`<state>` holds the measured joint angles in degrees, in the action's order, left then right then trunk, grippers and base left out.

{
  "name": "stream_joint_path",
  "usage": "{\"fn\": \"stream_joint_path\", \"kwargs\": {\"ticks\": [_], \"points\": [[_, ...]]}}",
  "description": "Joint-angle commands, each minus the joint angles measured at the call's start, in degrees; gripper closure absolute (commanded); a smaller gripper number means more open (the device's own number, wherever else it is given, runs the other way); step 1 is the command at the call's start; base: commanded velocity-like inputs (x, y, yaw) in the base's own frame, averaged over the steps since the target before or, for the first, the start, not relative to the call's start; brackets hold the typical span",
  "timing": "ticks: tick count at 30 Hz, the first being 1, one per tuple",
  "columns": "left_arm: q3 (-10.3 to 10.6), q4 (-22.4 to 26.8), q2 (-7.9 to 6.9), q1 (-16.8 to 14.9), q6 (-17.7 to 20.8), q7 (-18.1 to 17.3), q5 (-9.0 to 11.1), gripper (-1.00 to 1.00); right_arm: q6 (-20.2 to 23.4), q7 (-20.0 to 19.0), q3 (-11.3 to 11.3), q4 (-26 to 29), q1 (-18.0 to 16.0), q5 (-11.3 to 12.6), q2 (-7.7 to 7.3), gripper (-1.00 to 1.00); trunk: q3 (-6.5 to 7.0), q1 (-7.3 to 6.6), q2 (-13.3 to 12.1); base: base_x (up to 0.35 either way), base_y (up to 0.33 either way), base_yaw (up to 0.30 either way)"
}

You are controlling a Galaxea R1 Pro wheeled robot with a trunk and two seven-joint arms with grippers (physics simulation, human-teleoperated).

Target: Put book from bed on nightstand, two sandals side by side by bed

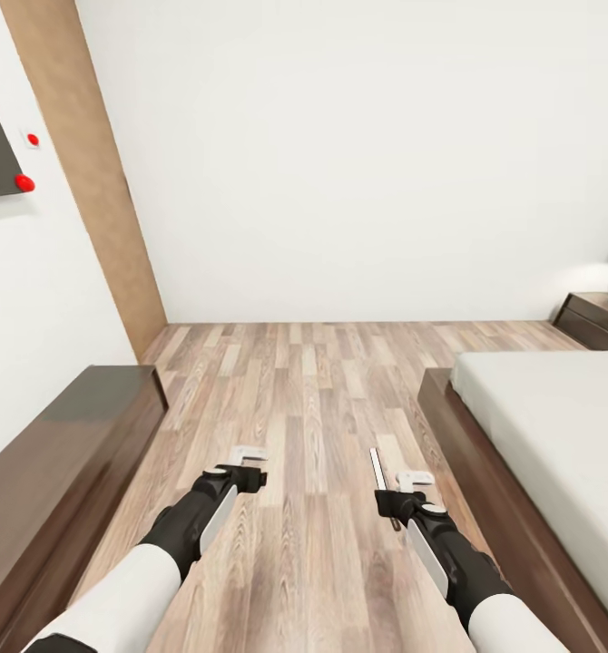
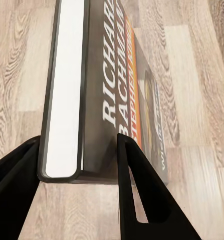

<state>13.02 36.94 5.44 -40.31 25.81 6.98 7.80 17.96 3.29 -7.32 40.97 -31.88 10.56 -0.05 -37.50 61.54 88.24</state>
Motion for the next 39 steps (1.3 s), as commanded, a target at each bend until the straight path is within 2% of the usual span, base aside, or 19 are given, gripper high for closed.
{"fn": "stream_joint_path", "kwargs": {"ticks": [1,4,16,39], "points": [[0.27,0.14,-0.05,-0.03,0.27,0.50,0.65,-1.00,0.23,0.31,-0.20,0.12,-0.03,0.59,-0.04,1.00,-0.05,0.02,0.03,0.277,-0.165,-0.001],[0.36,0.22,-0.07,-0.03,0.27,0.49,0.71,-1.00,0.23,0.31,-0.23,0.09,-0.03,0.60,-0.04,1.00,-0.05,0.02,0.03,0.299,-0.157,0.000],[0.43,0.24,-0.07,-0.03,0.29,0.49,0.65,-1.00,0.23,0.31,-0.24,0.15,-0.03,0.52,-0.04,1.00,2.10,-2.61,-4.79,0.315,-0.143,0.000],[0.27,0.24,-0.08,-0.03,0.29,0.49,0.73,-1.00,0.23,0.31,-0.24,0.16,-0.03,0.51,-0.04,1.00,6.23,-7.66,-14.01,0.338,-0.005,0.000]]}}
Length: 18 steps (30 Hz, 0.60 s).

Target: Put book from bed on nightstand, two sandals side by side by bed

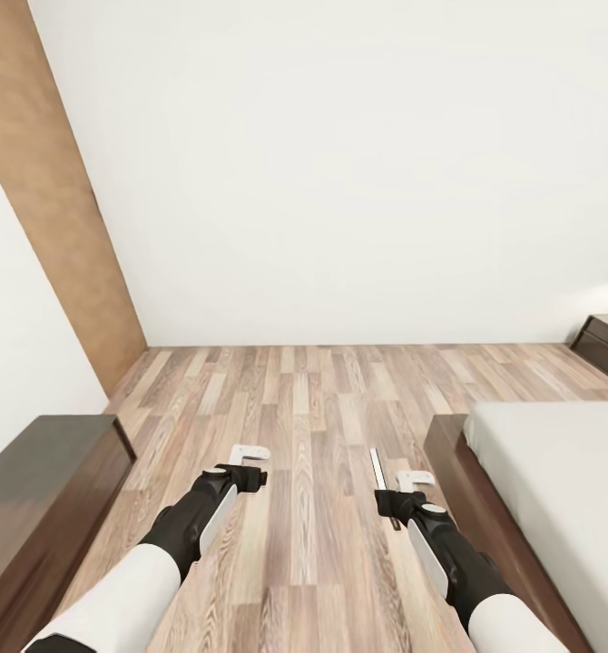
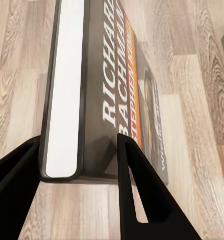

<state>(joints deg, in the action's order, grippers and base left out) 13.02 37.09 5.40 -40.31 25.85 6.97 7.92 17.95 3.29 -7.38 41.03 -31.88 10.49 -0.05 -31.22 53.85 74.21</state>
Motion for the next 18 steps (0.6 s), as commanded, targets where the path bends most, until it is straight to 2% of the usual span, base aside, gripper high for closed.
{"fn": "stream_joint_path", "kwargs": {"ticks": [1,18], "points": [[0.27,0.09,-0.04,-0.03,0.25,0.50,0.61,-1.00,0.25,0.32,-0.18,0.10,-0.03,0.58,-0.03,1.00,0.13,-0.19,-0.39,0.339,0.000,0.000],[0.26,0.09,-0.05,-0.03,0.25,0.50,0.60,-1.00,0.25,0.32,-0.18,0.10,-0.03,0.58,-0.03,1.00,3.18,-3.93,-7.20,0.339,0.000,0.000]]}}
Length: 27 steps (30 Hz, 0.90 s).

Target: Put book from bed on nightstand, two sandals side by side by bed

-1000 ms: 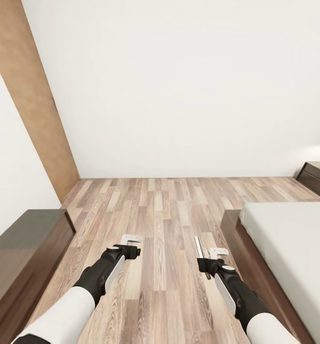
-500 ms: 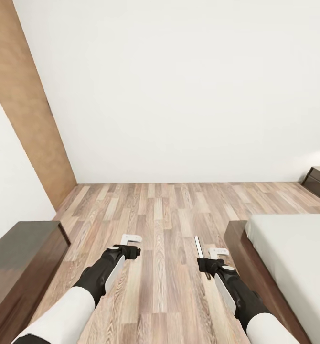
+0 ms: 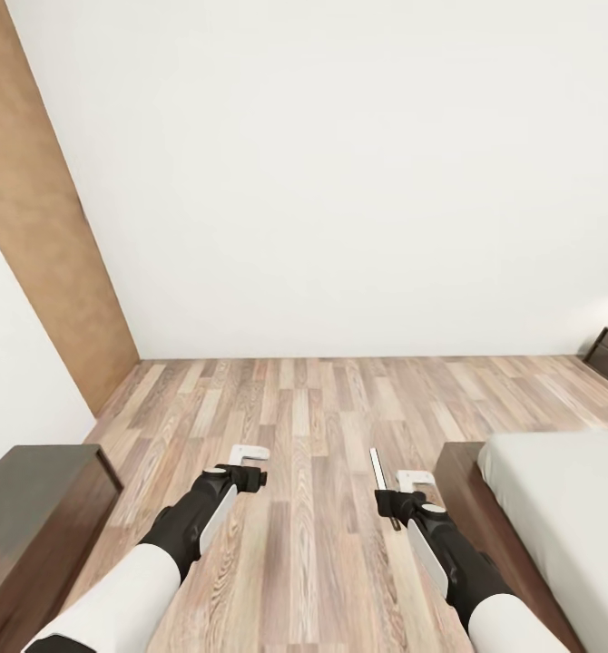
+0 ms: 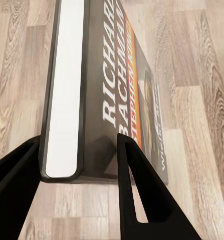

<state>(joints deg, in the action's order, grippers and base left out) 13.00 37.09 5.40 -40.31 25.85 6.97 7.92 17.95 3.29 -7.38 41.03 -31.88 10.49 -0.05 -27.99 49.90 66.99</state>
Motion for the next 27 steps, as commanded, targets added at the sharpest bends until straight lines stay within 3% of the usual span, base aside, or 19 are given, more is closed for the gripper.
{"fn": "stream_joint_path", "kwargs": {"ticks": [1,27], "points": [[0.27,0.09,-0.08,-0.03,0.25,0.50,0.61,-1.00,0.25,0.32,-0.18,0.10,-0.03,0.58,-0.03,1.00,0.13,-0.19,-0.38,0.339,0.000,0.000],[0.31,0.09,-0.09,-0.03,0.25,0.50,0.61,-1.00,0.25,0.32,-0.18,0.10,-0.03,0.58,-0.03,1.00,4.79,-5.90,-10.81,0.339,0.000,0.000]]}}
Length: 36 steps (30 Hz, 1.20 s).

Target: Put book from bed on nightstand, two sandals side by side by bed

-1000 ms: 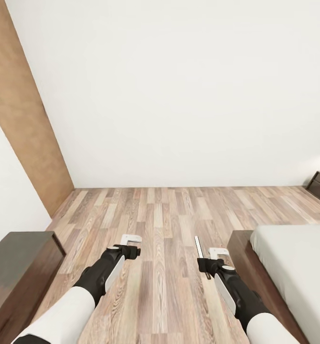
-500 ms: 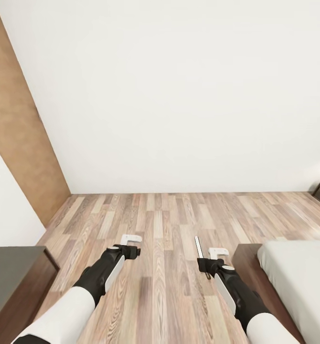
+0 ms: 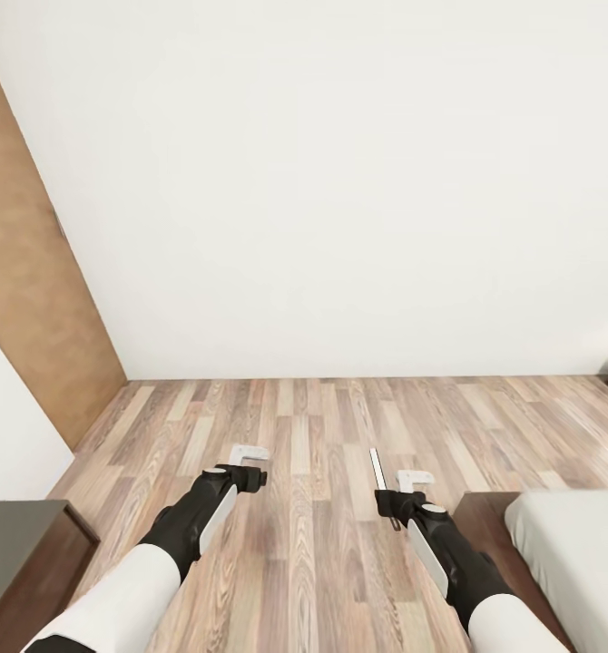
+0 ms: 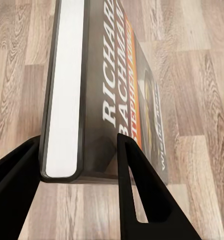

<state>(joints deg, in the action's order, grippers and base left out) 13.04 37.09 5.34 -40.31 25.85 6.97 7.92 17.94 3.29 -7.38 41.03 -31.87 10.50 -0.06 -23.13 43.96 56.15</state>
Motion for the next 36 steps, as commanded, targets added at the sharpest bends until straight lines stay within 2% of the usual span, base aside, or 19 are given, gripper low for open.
{"fn": "stream_joint_path", "kwargs": {"ticks": [1,12,22,36], "points": [[0.26,0.09,-0.05,-0.03,0.25,0.50,0.61,-1.00,0.25,0.32,-0.18,0.10,-0.03,0.58,-0.03,1.00,0.12,-0.19,-0.38,0.339,0.000,0.000],[0.33,0.09,0.00,-0.03,0.25,0.50,0.61,-1.00,0.25,0.32,-0.18,0.10,-0.03,0.58,-0.02,1.00,2.10,-2.60,-4.79,0.339,0.000,0.000],[0.29,-0.38,-0.02,-0.03,0.21,0.41,0.61,-1.00,0.25,0.32,-0.18,0.10,-0.03,0.58,0.02,1.00,2.10,-2.60,-4.79,0.336,0.006,-0.015],[0.35,-0.51,-0.05,0.04,-0.10,0.41,0.68,-1.00,0.32,0.32,-0.18,0.10,-0.03,0.58,-0.02,1.00,2.10,-2.60,-4.79,0.300,0.143,-0.256]]}}
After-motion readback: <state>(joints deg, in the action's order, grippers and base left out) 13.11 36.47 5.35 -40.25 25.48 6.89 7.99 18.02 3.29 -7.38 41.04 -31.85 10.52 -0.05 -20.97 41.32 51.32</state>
